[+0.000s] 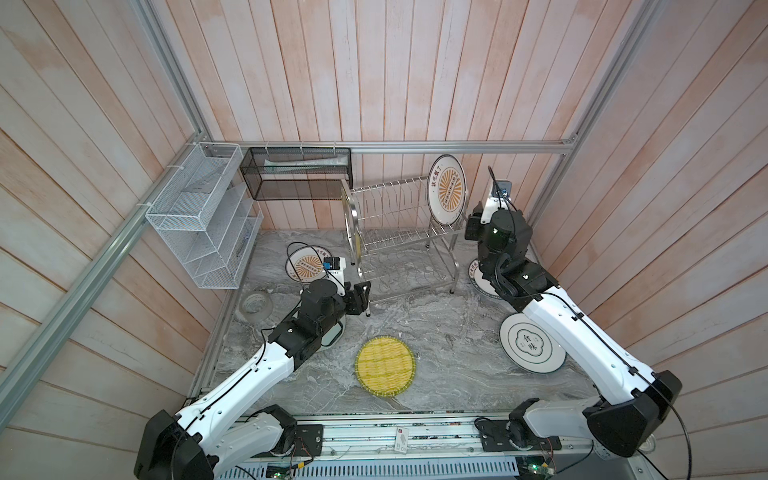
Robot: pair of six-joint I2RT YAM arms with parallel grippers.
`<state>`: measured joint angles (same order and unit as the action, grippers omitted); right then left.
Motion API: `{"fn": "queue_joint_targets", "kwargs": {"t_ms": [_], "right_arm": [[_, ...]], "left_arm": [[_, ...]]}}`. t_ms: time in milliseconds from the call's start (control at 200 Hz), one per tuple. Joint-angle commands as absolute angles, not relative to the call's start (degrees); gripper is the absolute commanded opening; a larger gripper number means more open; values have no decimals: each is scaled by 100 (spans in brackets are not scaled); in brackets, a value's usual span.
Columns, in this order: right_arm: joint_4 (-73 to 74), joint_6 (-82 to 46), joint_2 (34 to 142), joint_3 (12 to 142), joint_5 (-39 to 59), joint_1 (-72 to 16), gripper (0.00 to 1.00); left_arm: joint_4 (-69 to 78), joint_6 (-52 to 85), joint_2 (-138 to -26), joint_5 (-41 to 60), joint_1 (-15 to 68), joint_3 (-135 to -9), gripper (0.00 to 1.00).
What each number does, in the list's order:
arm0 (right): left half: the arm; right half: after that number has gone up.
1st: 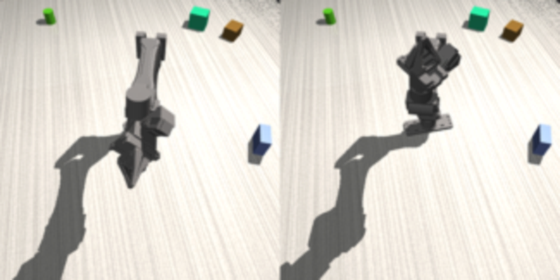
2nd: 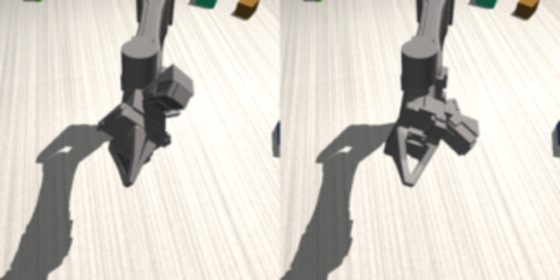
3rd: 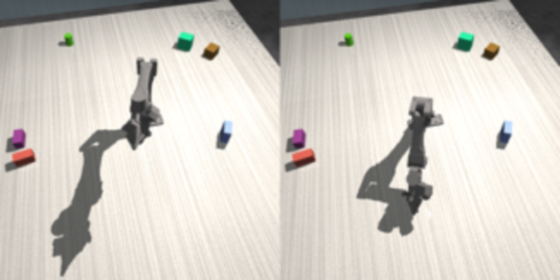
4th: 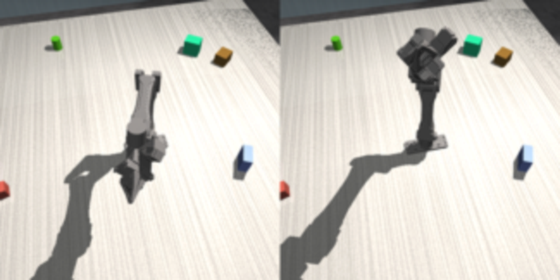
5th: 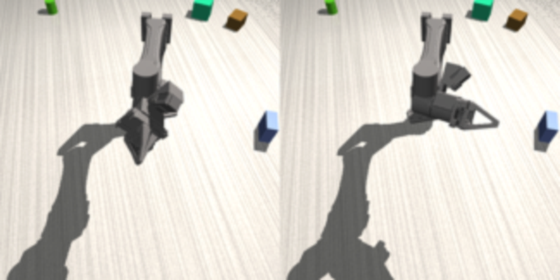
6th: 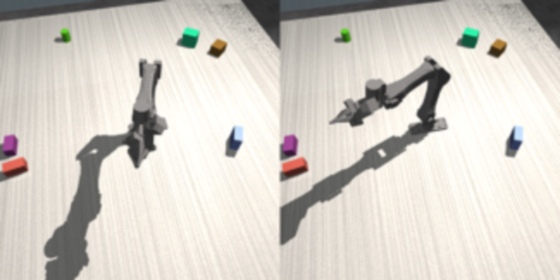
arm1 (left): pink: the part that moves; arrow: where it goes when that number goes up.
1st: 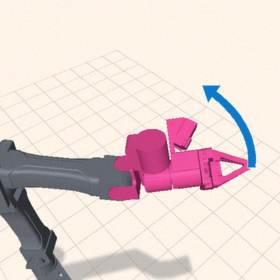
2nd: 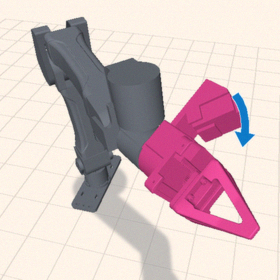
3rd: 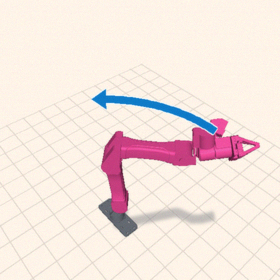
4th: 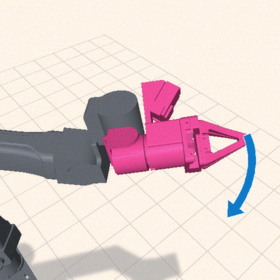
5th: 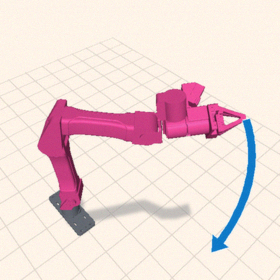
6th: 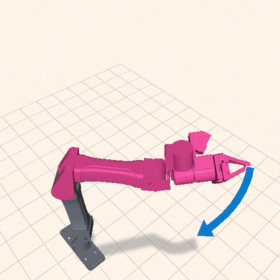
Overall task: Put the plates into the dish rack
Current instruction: 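Open the right gripper to release the plate standing in the rack, then draw the right gripper back while the left moves toward the bamboo tray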
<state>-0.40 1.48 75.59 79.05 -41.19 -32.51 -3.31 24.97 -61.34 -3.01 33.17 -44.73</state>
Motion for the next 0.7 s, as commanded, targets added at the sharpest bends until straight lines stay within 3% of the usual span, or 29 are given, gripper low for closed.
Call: {"fn": "queue_joint_targets", "kwargs": {"t_ms": [0, 145, 415, 695], "right_arm": [[259, 23, 7321, 7698, -3957, -3209, 41], [190, -96, 7190, 7616, -3370, -3043, 39], [-261, -677, 7415, 7941, -1397, -2158, 31], [-264, -938, 7267, 7599, -844, -1868, 30]], "left_arm": [[-406, 2163, -6091, -97, 3342, -4632, 67], [-285, 2024, -6074, 125, 3335, -4614, 67], [-23, 2005, -6033, 503, 3339, -4488, 67], [56, 2024, -6121, 693, 3332, -4386, 67]]}}
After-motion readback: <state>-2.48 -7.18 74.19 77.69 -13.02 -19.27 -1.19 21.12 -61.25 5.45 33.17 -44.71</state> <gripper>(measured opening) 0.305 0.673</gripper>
